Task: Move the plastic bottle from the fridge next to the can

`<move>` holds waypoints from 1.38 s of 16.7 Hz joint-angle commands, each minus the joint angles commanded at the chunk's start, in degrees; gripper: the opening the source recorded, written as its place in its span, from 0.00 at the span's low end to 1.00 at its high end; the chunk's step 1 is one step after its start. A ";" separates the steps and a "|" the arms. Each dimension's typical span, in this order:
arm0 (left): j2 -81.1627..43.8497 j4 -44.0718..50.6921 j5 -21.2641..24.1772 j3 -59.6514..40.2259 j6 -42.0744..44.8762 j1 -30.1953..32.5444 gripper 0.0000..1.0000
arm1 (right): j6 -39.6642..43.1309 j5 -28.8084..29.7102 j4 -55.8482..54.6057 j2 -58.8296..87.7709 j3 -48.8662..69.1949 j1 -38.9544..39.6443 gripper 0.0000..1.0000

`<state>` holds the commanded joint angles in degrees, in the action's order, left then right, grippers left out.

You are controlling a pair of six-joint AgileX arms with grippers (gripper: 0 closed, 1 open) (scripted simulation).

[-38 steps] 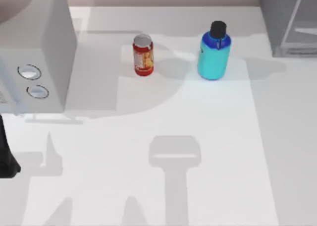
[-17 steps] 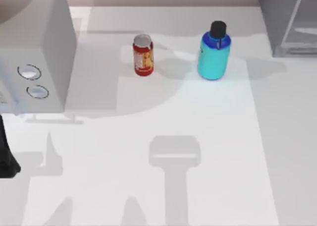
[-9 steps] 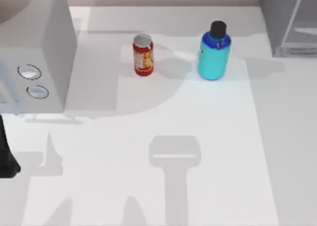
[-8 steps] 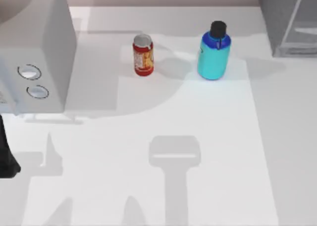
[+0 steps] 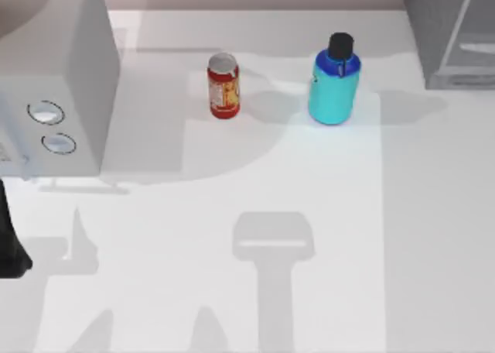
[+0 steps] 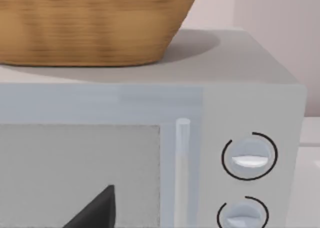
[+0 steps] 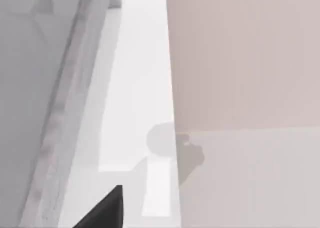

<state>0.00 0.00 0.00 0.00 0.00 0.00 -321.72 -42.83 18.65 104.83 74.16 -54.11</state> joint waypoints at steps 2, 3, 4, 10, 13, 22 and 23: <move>0.00 0.00 0.00 0.00 0.00 0.00 1.00 | -2.17 0.19 -1.91 -0.07 0.01 0.89 1.00; 0.00 0.00 0.00 0.00 0.00 0.00 1.00 | -2.37 0.21 -2.09 -0.07 0.01 0.96 1.00; 0.00 0.00 0.00 0.00 0.00 0.00 1.00 | -2.37 0.21 -2.09 -0.07 0.01 0.96 1.00; 0.00 0.00 0.00 0.00 0.00 0.00 1.00 | -0.84 0.52 -3.33 0.23 -1.54 -0.51 1.00; 0.00 0.00 0.00 0.00 0.00 0.00 1.00 | 5.56 1.76 -4.27 -0.45 -1.39 0.44 1.00; 0.00 0.00 0.00 0.00 0.00 0.00 1.00 | 56.16 9.62 -8.47 -3.36 -2.84 9.22 1.00; 0.00 0.00 0.00 0.00 0.00 0.00 1.00 | 64.70 10.71 -8.90 -3.64 -3.26 10.68 1.00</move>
<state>0.00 0.00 0.00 0.00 0.00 0.00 -257.02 -32.12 9.75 101.19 70.90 -43.44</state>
